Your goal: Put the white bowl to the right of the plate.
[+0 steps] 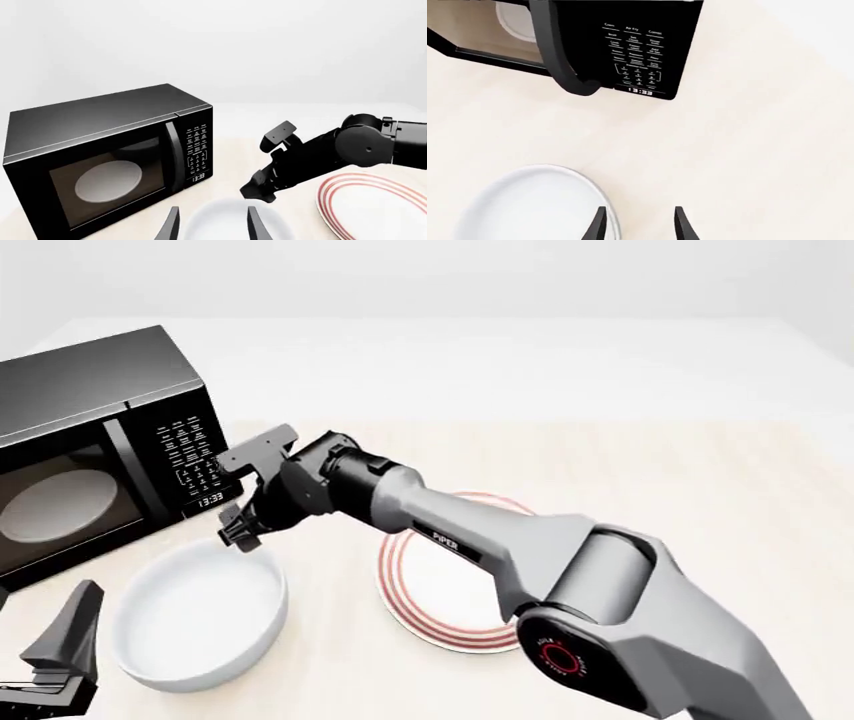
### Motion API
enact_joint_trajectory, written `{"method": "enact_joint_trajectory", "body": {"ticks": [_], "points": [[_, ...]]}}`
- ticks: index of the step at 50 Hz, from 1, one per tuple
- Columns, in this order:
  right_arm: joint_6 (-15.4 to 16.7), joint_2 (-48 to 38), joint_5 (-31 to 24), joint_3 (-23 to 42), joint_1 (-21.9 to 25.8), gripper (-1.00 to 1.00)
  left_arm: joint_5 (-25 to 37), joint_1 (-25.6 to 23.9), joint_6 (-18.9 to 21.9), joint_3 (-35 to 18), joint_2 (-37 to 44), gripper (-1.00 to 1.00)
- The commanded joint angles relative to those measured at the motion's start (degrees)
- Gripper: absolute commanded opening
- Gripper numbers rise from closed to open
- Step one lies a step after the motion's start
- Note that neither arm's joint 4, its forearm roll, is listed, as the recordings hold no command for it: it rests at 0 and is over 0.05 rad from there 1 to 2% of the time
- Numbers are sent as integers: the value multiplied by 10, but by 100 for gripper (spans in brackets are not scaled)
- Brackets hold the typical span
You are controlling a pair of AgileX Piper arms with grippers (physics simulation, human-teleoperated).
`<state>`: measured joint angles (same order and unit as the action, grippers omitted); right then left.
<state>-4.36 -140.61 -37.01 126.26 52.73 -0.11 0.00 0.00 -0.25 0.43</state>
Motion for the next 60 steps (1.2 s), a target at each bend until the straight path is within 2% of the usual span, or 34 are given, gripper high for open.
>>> {"method": "enact_joint_trajectory", "body": {"ticks": [1, 10, 17, 19, 20, 44, 60], "points": [[-15, 5, 16, -29, 27, 100, 0, 0, 0, 0, 0, 100], [-43, 18, 47, -75, 46, 100, 0, 0, 0, 0, 0, 100], [-53, 29, 61, -102, 43, 100, 0, 0, 0, 0, 0, 100], [-65, 29, 67, -113, 34, 100, 0, 0, 0, 0, 0, 100], [-115, 47, 93, -156, 34, 100, 0, 0, 0, 0, 0, 100], [-121, 70, 109, -191, 35, 100, 0, 0, 0, 0, 0, 100], [-145, 53, 123, -194, 28, 100, 0, 0, 0, 0, 0, 100]]}}
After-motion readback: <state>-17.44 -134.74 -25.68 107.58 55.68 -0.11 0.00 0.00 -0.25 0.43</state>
